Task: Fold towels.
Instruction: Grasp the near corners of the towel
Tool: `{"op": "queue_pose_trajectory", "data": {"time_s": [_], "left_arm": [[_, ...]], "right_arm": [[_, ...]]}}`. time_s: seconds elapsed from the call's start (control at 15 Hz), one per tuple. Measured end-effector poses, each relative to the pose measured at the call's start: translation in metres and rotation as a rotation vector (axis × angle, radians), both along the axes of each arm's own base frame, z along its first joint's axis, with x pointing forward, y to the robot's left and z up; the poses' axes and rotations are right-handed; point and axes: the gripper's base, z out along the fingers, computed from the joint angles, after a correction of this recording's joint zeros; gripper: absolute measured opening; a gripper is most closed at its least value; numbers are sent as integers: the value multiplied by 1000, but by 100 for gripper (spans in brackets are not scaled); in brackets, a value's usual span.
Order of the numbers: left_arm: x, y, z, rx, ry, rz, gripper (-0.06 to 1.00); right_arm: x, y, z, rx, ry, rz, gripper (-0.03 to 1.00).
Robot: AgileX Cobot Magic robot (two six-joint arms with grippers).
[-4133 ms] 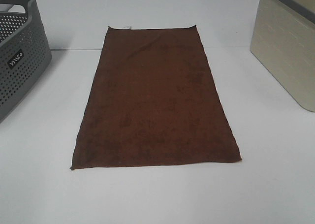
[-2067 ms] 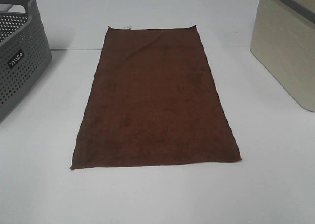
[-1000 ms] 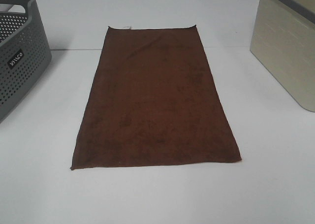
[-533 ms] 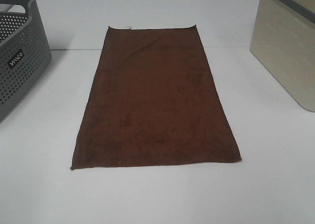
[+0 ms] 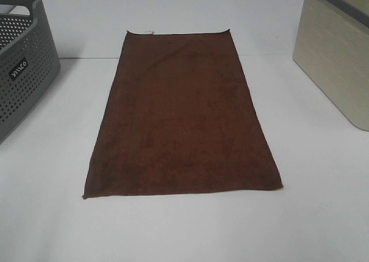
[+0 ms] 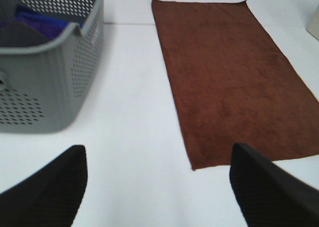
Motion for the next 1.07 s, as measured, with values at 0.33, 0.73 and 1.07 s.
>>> {"op": "queue_pose_trajectory", "data": {"time_s": [0.33,0.73,1.07], "left_arm": [[86,-14,-32,-246,387,-9,75],[149,-23,-97,-266,635,-99,75],[178,-28,-145,-324,711,-124,75]], "right_arm": [[69,12,-14,135,353,48,76],[137,16,-56,161,505,107,76],[178,23,-99,235,589,162,76]]}}
